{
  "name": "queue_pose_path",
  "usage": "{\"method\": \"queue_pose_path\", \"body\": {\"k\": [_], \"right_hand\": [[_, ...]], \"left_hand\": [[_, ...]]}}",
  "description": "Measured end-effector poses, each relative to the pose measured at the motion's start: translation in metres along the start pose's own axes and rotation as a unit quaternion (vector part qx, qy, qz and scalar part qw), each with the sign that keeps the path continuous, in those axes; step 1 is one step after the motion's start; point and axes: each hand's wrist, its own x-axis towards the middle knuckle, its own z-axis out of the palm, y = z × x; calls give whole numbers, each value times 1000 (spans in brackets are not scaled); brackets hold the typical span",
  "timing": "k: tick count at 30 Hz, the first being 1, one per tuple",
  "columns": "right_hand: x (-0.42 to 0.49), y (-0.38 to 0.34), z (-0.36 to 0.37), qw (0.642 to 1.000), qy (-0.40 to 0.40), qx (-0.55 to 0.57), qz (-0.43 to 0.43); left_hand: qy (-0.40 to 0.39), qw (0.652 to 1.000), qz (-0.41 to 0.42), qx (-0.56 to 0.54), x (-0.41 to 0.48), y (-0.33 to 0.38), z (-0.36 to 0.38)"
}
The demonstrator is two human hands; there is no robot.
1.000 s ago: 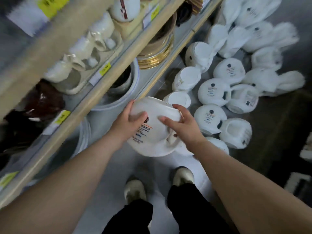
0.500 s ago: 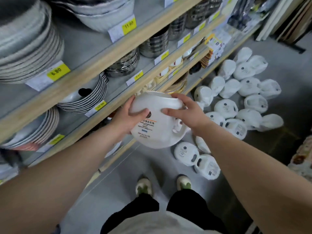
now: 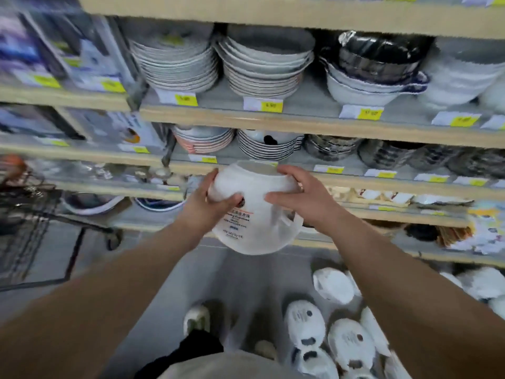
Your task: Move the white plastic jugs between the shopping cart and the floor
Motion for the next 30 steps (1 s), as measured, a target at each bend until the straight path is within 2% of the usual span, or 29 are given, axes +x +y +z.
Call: {"method": "queue_pose_path", "body": {"k": [6,11,23,30], "right_hand": [[3,-43,109,986,-155,-35,-49],[-1,-78,228,957,-262,-85,-94],[-55,-160,532,889,-407,-139,-160],[-19,-195,659,847,-481,-165,-154]], "left_hand": [[121,987,-26,-98,-62,-31,-108],[218,967,-24,-130,-117,-69,-207],[386,908,-14,-163,-231,-153,-459],[419,897,-40,-137,-212,-186,-573]]}}
